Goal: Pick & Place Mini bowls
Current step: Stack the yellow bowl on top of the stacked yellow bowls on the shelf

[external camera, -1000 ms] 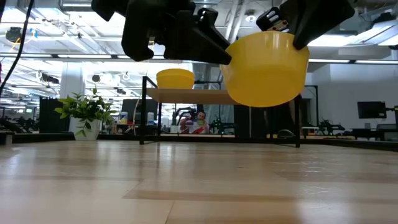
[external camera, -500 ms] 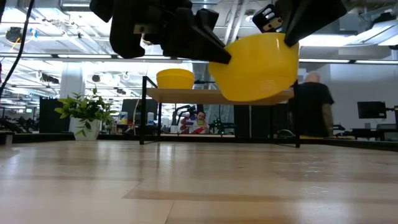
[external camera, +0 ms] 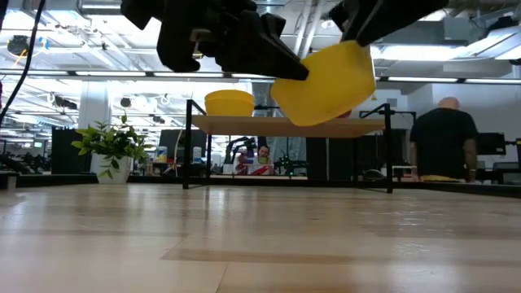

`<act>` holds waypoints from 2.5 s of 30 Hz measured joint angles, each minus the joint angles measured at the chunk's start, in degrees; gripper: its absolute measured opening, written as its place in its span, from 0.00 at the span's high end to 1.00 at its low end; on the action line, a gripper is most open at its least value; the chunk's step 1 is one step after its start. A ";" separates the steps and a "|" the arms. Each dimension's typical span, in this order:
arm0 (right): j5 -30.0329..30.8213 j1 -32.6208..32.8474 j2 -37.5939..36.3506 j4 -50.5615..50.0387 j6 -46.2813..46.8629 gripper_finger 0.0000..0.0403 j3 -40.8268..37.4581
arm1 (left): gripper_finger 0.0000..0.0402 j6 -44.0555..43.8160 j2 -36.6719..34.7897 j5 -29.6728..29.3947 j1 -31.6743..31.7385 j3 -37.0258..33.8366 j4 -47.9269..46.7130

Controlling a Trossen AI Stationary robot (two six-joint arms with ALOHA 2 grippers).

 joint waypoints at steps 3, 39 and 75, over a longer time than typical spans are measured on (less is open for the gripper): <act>1.19 0.60 0.01 -0.89 -0.08 0.65 1.47 | 0.98 -1.22 -0.16 -0.19 -0.07 0.06 0.06; 26.01 -0.04 -39.51 10.27 15.52 0.68 -19.21 | 0.96 -21.12 -34.37 -24.77 4.66 0.10 -16.69; 37.89 3.05 -33.89 27.71 25.21 0.68 -34.13 | 0.98 -19.20 -23.54 -1.44 37.15 16.51 -43.65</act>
